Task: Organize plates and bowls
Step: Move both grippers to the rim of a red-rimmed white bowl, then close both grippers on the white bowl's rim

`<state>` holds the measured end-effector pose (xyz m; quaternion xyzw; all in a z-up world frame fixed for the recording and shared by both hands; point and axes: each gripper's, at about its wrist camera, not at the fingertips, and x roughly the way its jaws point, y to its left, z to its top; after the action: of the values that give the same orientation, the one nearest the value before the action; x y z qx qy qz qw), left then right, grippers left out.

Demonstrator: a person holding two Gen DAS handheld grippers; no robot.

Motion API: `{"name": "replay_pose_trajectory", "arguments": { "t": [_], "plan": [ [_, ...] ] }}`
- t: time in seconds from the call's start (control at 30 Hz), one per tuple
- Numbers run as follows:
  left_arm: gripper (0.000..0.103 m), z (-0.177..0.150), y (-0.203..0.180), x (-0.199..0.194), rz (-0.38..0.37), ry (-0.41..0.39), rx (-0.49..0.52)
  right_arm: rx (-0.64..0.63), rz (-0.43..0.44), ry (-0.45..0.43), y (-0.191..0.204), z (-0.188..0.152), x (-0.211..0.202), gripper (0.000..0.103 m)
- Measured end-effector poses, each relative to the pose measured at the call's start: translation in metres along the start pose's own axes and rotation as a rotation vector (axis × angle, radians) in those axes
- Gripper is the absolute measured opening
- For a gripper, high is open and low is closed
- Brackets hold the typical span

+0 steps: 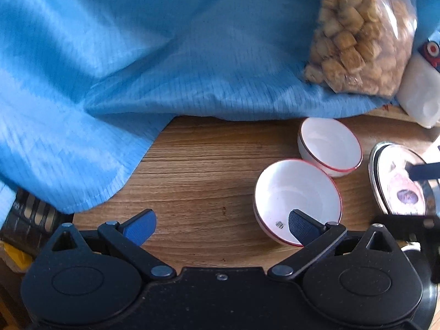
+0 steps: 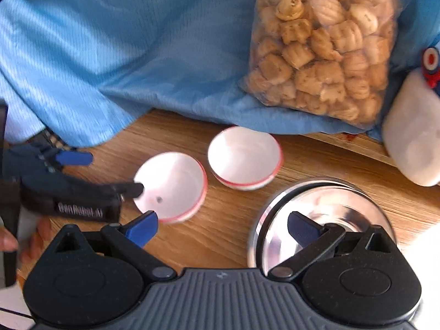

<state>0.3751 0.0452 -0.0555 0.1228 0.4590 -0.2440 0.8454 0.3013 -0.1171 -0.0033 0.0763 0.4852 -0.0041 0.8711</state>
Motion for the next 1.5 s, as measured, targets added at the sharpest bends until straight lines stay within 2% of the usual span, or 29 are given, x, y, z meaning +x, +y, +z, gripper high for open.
{"name": "replay_pose_trajectory", "arguments": {
  "t": [0.1, 0.17, 0.27, 0.6, 0.77, 0.93, 1.0, 1.1, 1.27, 1.33, 1.4, 1.5],
  "plan": [
    [0.102, 0.0, 0.002, 0.003, -0.009, 0.002, 0.016, 0.038, 0.016, -0.004, -0.001, 0.007, 0.009, 0.098],
    [0.102, 0.002, 0.004, 0.009, -0.003, 0.015, 0.022, 0.097, 0.062, 0.01, -0.006, 0.012, 0.015, 0.098],
    [0.102, 0.003, 0.006, 0.014, -0.003, 0.036, 0.024, 0.164, 0.095, 0.039, -0.011, 0.017, 0.027, 0.088],
    [0.102, 0.007, 0.014, 0.021, -0.03, 0.056, 0.003, 0.203, 0.112, 0.078, -0.012, 0.022, 0.047, 0.064],
    [0.101, 0.01, 0.016, 0.026, -0.065, 0.077, -0.034, 0.23, 0.113, 0.1, -0.014, 0.021, 0.055, 0.062],
    [0.095, 0.01, 0.013, 0.027, -0.075, 0.09, -0.056, 0.234, 0.111, 0.101, -0.013, 0.023, 0.06, 0.06],
    [0.094, 0.01, 0.012, 0.026, -0.078, 0.091, -0.067, 0.235, 0.107, 0.097, -0.013, 0.024, 0.06, 0.051],
    [0.087, 0.009, 0.011, 0.025, -0.1, 0.091, -0.09, 0.242, 0.112, 0.098, -0.014, 0.024, 0.061, 0.041],
    [0.073, 0.009, 0.008, 0.023, -0.123, 0.097, -0.103, 0.249, 0.127, 0.114, -0.016, 0.022, 0.063, 0.033],
    [0.055, 0.009, 0.007, 0.023, -0.135, 0.108, -0.113, 0.253, 0.129, 0.122, -0.015, 0.021, 0.064, 0.033],
    [0.043, 0.008, 0.008, 0.024, -0.148, 0.119, -0.139, 0.265, 0.132, 0.135, -0.015, 0.02, 0.066, 0.037],
    [0.043, 0.006, 0.008, 0.025, -0.182, 0.13, -0.175, 0.266, 0.132, 0.143, -0.015, 0.018, 0.066, 0.038]
  ]
}}
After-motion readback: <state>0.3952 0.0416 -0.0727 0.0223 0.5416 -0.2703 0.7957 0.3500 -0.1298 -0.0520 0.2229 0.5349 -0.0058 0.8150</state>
